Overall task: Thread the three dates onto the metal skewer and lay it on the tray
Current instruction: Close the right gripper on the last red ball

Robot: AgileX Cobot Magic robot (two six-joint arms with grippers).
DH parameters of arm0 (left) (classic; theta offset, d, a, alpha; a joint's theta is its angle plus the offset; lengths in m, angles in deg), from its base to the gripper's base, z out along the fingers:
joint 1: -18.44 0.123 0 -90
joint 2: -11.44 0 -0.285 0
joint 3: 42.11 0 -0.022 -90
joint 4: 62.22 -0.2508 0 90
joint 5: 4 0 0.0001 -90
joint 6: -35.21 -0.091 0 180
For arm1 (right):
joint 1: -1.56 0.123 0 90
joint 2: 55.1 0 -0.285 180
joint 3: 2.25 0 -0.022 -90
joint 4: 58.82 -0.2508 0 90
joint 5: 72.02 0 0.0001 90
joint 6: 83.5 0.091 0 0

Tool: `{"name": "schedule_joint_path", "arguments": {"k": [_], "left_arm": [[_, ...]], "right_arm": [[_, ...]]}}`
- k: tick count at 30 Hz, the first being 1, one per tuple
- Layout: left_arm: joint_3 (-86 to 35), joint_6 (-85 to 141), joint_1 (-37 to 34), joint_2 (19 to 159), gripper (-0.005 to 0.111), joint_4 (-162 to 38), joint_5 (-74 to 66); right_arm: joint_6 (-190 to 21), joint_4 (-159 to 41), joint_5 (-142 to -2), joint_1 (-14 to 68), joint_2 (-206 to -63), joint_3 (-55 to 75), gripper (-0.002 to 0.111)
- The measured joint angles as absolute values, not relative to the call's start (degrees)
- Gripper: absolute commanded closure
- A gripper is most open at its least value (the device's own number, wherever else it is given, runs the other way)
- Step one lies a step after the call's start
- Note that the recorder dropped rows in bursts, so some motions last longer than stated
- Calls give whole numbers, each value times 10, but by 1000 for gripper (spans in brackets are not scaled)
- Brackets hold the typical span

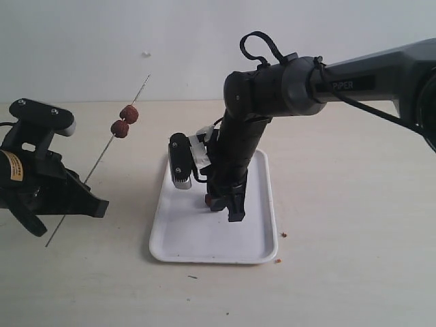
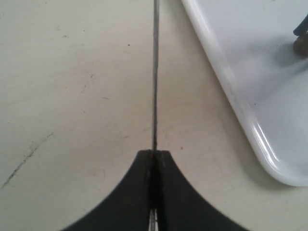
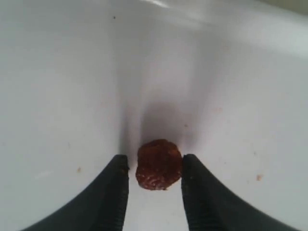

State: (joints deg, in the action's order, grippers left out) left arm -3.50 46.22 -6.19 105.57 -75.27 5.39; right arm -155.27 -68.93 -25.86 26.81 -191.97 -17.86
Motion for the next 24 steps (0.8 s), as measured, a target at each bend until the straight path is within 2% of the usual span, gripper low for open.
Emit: {"name": "schedule_joint_path", "arguments": {"k": [7, 24], "left_arm": [[-35, 462, -62, 1056, 107, -753, 54], [-35, 462, -62, 1056, 107, -753, 54]], "right_arm": [[-1532, -691, -258, 268, -1920, -179, 78], [-1497, -692, -251, 268, -1920, -179, 79]]}}
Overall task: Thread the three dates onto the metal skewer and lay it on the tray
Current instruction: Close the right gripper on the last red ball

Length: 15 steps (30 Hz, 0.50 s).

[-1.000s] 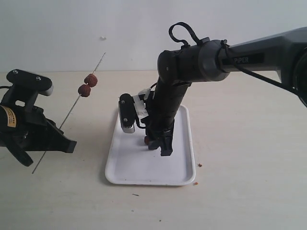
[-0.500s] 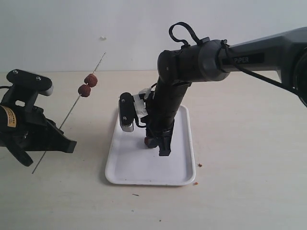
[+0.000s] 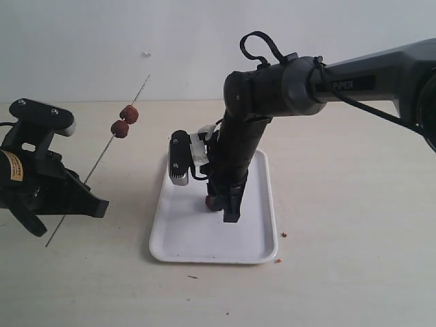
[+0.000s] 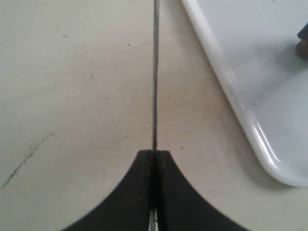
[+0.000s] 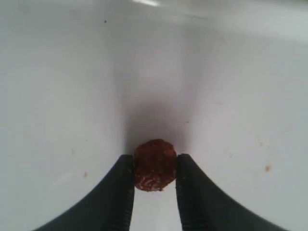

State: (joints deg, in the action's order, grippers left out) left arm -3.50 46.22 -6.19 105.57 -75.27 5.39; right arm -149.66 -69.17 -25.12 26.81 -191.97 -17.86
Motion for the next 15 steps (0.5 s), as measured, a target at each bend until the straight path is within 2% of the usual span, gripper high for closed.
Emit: {"name": "schedule_joint_path", "arguments": {"k": [7, 15], "left_arm": [[-35, 462, -62, 1056, 107, -753, 54], [-35, 462, -62, 1056, 107, -753, 54]], "right_arm": [[-1485, -692, -246, 268, -1920, -179, 84], [-1463, -692, -244, 268, -1920, -179, 84]]}}
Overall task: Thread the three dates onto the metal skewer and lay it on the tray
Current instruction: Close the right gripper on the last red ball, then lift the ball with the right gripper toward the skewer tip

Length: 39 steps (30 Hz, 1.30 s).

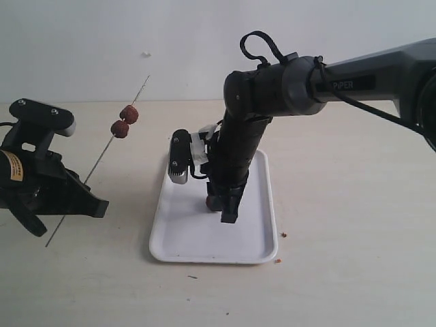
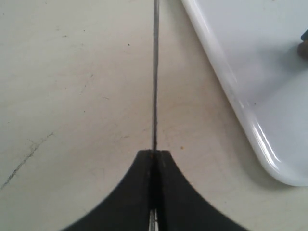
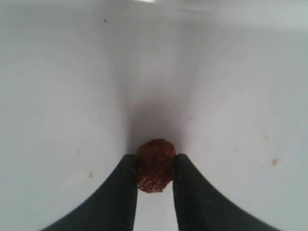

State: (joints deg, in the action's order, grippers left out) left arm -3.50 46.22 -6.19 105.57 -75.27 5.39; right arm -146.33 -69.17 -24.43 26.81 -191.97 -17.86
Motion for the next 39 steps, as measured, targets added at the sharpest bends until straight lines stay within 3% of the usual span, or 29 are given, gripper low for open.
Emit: {"name": "schedule_joint_path", "arguments": {"k": [16, 26, 33, 39], "left_arm": [[-35, 462, -62, 1056, 107, -753, 68], [-35, 468, -71, 1056, 107, -753, 70], [-35, 468, -106, 1056, 107, -753, 70], [-35, 468, -112, 1056, 107, -753, 70]], "right_arm": [[-1212, -734, -302, 227, -1871, -179, 84], [-1226, -1180, -329, 127, -1860, -179, 84], [-1329, -1464, -256, 121, -1879, -179, 84], [-1355, -1569, -240, 121, -1888, -179, 84]]}}
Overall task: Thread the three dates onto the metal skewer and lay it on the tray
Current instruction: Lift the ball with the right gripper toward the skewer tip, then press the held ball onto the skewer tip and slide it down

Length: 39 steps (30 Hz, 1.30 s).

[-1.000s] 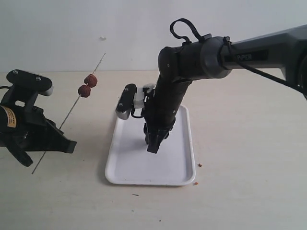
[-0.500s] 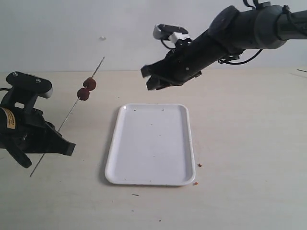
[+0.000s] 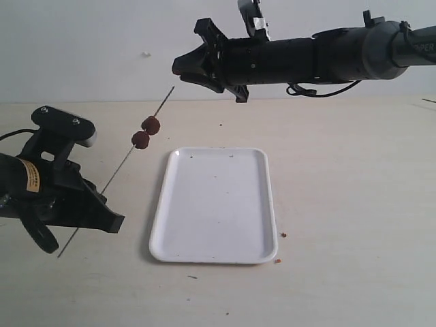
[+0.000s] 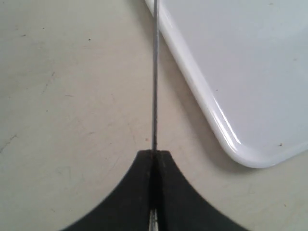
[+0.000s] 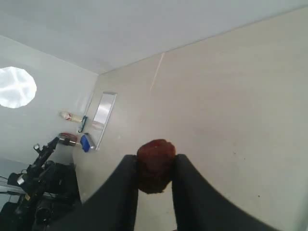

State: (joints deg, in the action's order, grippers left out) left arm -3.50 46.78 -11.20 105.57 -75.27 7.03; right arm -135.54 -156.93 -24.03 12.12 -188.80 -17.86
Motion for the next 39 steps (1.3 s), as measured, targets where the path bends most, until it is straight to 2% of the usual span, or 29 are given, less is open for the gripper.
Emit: {"name": "schedule_joint_path", "arguments": {"k": [18, 39], "left_arm": [[-35, 468, -112, 1056, 107, -753, 34], [-35, 468, -112, 1056, 107, -753, 21]], "right_arm": [[-1378, -1582, -301, 121, -1888, -179, 84], [-1371, -1582, -306, 121, -1888, -179, 84]]}}
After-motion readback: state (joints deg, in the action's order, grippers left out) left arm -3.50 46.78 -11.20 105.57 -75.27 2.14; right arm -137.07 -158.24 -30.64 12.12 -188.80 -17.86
